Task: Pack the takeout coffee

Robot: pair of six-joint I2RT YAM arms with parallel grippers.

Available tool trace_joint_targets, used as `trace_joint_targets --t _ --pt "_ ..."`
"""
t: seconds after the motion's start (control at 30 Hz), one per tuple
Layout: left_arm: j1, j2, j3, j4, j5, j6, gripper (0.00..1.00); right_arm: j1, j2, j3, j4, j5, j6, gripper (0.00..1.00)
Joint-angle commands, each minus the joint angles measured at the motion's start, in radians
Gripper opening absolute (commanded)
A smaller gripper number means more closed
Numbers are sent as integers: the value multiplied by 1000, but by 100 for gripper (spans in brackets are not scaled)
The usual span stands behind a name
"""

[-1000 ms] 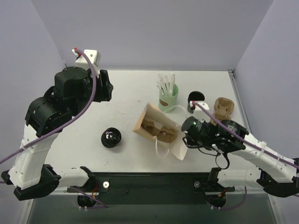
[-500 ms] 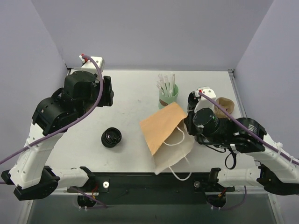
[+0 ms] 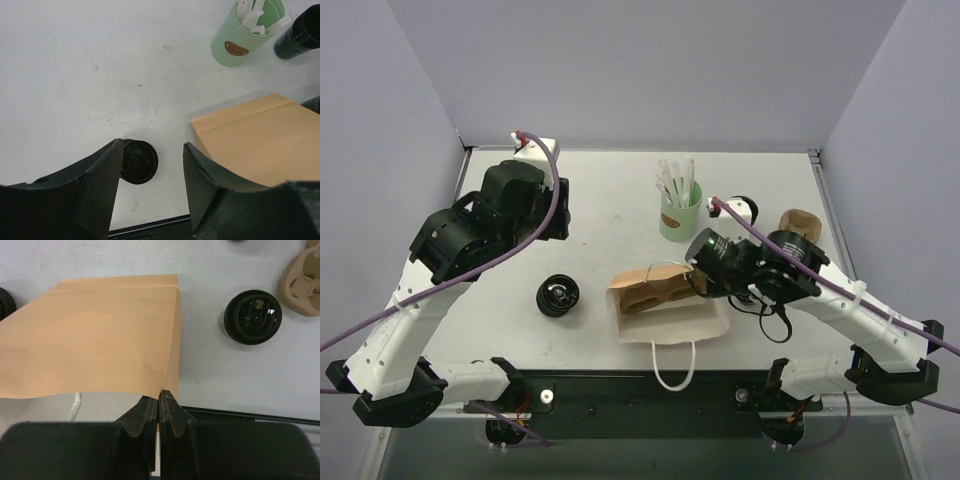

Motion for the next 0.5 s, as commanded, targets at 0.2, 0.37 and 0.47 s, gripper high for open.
trace_joint_targets --t 0.2,0.37,0.47 --pt "4 -41 -18 -44 37 -40 61 -95 102 305 -176 -128 77 0" --pt "2 -99 -110 -10 171 -80 61 -148 10 -35 -44 -236 71 0" --pt "-13 -160 -200 54 294 -102 60 -180 6 -2 -41 -235 51 0"
